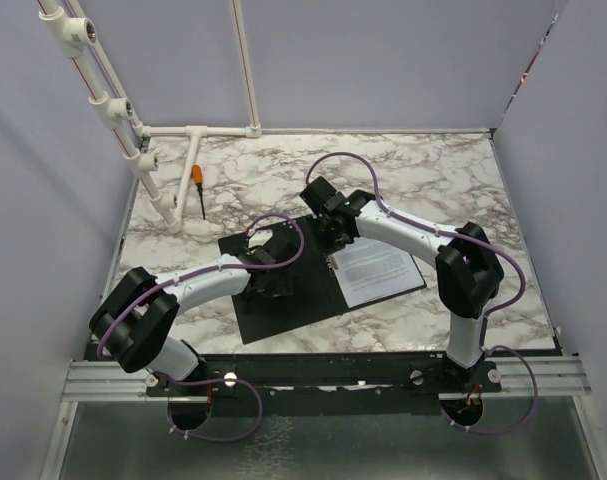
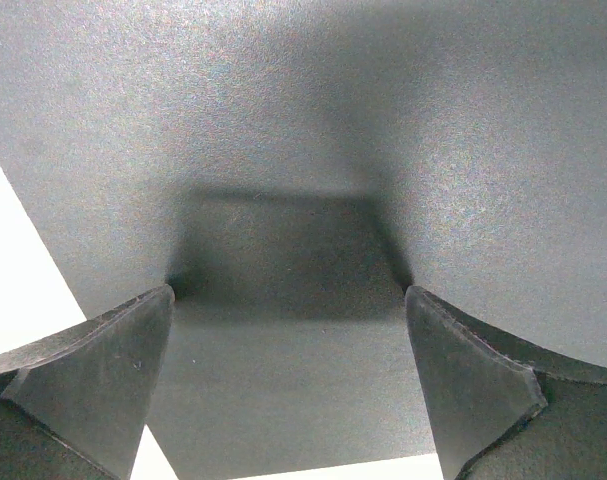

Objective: Put the files into the folder

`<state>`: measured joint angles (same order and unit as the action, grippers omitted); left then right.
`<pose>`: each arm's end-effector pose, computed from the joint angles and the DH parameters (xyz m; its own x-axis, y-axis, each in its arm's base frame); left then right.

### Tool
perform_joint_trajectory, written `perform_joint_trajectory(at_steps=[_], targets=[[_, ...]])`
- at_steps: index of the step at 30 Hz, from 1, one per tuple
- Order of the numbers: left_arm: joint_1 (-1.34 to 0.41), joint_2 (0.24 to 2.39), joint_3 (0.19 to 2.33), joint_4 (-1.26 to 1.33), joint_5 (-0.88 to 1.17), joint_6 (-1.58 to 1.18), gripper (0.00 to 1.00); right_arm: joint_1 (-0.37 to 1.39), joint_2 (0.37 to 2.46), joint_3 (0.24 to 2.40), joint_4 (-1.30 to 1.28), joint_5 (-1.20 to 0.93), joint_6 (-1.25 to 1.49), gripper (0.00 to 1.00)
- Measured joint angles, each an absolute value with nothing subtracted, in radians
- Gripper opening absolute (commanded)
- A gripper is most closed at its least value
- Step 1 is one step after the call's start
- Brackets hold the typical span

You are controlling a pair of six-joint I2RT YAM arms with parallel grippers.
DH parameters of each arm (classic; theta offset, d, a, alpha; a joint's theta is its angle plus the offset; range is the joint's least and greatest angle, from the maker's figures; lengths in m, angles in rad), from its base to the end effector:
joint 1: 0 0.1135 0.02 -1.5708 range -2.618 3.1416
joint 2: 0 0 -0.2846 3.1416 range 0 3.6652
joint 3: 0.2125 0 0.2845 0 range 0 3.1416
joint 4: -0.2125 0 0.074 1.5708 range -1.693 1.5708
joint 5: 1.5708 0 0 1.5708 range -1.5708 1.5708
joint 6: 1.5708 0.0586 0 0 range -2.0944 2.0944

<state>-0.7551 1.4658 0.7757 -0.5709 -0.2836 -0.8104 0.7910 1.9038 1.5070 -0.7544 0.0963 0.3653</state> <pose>0.2170 -0.1817 0.1417 -0.9097 -0.0990 -0.4032 -0.0918 0.9951 -0.0372 0.3180 0.3136 0.2095 -0.8428 -0.3465 -0.4119 -0.4059 0.9117 0.0635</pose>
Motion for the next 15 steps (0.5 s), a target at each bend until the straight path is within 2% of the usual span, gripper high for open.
perform_joint_trajectory(at_steps=[6,15], targets=[[-0.755,1.466,0.776,-0.571,-0.284,-0.811,0.99,0.791,1.904,1.496,-0.756,0.101,0.364,0.01],[-0.755,1.466,0.776,-0.571,-0.284,-0.812,0.99,0.791,1.904,1.449,-0.745,0.101,0.358,0.01]])
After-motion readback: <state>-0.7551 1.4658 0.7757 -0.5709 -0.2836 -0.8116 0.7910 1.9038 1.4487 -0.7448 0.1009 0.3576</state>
